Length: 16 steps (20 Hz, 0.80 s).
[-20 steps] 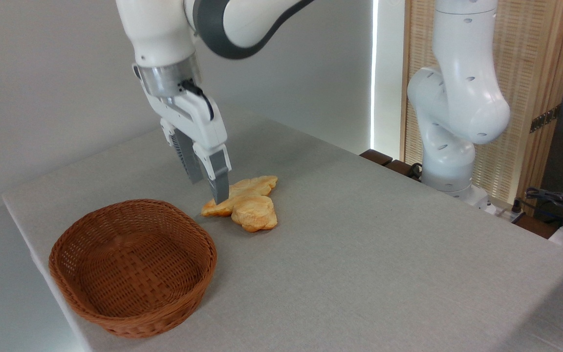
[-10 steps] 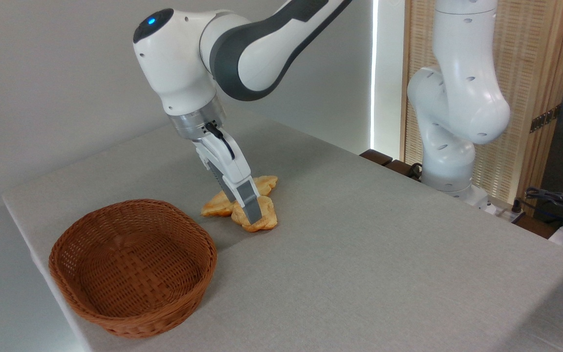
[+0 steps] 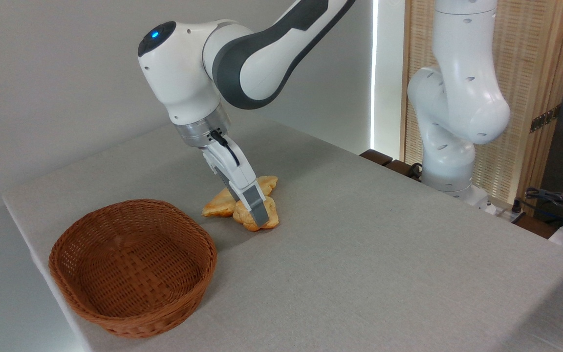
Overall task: Put bread into the basket
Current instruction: 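Close the gripper on the top bread piece and lift it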
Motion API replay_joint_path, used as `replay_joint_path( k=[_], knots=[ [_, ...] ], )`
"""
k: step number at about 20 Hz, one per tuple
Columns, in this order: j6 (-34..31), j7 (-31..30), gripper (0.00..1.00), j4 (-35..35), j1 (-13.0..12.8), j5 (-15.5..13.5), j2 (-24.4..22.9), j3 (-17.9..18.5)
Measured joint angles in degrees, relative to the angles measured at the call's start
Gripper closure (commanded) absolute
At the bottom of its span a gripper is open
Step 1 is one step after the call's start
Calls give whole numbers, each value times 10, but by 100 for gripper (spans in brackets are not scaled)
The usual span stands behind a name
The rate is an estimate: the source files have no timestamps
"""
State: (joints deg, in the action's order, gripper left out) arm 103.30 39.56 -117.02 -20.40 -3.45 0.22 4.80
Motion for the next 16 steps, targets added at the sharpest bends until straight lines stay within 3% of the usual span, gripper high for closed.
replay_joint_path(
  k=[2,4,16],
  knots=[
    [0,0,54,-1,-3,0,2,-1],
    [0,0,68,-1,-6,0,5,-1],
    [0,20,68,1,-7,0,5,2]
  ],
)
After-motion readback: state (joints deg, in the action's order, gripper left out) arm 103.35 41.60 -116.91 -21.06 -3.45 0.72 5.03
